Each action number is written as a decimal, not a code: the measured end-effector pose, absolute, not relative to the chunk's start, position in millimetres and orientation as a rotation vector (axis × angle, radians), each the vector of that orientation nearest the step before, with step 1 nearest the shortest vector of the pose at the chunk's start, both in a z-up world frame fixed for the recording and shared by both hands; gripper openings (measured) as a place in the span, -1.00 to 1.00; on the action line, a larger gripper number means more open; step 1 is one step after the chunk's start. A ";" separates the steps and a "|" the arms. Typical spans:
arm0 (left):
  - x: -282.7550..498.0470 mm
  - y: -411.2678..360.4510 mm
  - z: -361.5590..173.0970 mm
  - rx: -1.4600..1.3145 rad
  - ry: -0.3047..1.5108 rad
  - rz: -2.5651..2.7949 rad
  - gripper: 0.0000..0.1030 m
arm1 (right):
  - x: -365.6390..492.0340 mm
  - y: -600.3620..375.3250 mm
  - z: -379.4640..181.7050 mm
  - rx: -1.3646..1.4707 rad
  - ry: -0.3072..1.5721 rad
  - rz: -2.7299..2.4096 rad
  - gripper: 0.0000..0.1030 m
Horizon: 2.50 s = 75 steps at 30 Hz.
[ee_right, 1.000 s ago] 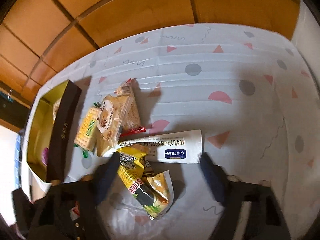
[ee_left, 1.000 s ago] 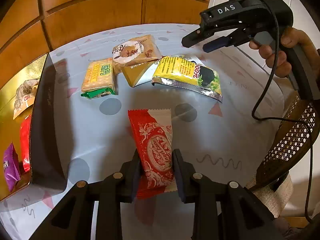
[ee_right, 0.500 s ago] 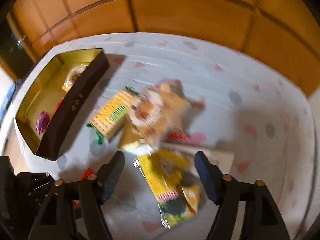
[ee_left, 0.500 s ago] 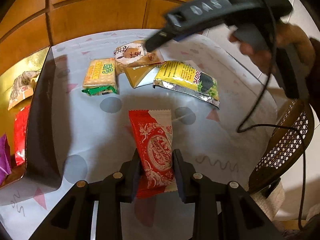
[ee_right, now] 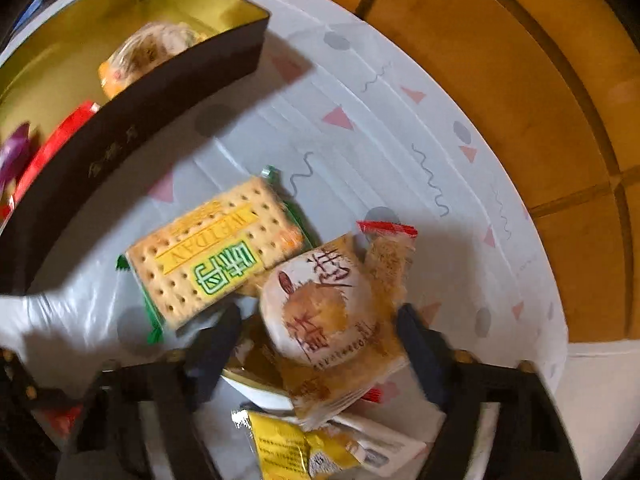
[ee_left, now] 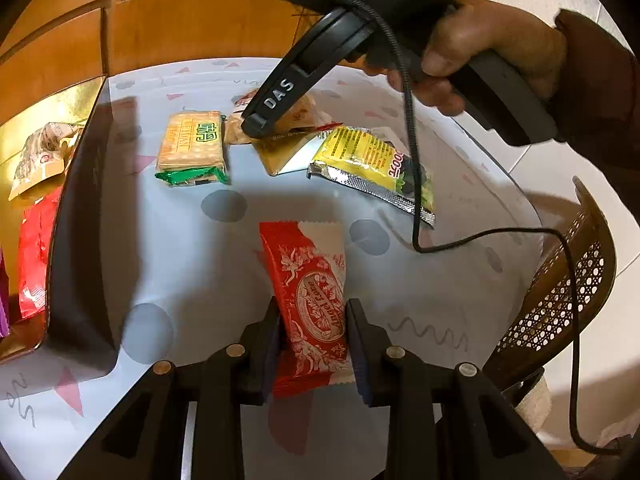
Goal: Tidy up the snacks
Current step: 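Hold the candy packet with the left tool while the right tool grasps the yellow snack bag, then lower the red-white candy packet into the gold tin and open the left tool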
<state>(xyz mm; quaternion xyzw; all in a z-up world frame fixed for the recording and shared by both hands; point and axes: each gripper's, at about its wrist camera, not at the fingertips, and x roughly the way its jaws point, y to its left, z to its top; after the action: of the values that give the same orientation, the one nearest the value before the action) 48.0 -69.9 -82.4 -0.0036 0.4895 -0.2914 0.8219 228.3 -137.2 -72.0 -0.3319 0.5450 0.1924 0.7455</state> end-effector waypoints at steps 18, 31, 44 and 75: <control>46.3 -67.7 -81.1 -0.016 1.039 -0.609 -0.40 | 216.9 -247.1 -59.4 -0.321 1.280 0.217 -0.46; 47.8 -68.7 -81.5 -0.026 1.047 -0.603 -0.40 | 176.3 -270.4 -83.2 -0.208 1.360 0.259 -0.18; 48.6 -68.1 -81.3 -0.030 1.052 -0.606 -0.40 | 119.0 -267.3 -39.0 -0.059 1.274 0.293 0.51; 75.1 89.8 25.9 -0.283 0.870 -0.307 -0.43 | 114.3 -207.0 -87.5 -0.108 1.220 0.284 0.16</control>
<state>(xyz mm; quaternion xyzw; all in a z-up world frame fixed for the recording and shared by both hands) 75.1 89.8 25.9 -0.1360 0.4182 -0.1475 0.8859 114.3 -207.0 -87.5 -0.0503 0.5706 0.1330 0.8088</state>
